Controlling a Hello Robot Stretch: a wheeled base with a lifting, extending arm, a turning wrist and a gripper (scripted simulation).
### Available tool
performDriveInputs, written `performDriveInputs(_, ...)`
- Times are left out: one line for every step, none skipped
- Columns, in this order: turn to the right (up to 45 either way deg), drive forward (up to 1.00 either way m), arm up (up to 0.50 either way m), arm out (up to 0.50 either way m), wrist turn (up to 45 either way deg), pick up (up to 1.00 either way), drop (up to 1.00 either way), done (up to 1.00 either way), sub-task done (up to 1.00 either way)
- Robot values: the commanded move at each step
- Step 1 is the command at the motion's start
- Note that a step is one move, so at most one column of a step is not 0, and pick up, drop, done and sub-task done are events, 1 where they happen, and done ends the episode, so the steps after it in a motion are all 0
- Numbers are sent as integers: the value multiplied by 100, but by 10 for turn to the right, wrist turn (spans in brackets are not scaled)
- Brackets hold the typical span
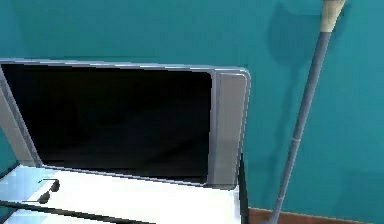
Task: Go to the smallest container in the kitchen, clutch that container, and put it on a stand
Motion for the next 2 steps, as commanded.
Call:
performDriveInputs(-450, 0, 0, 0, 0, 0, 0, 0, 0)
performDriveInputs(-90, 0, 0, 0, 0, 0, 0, 0, 0)
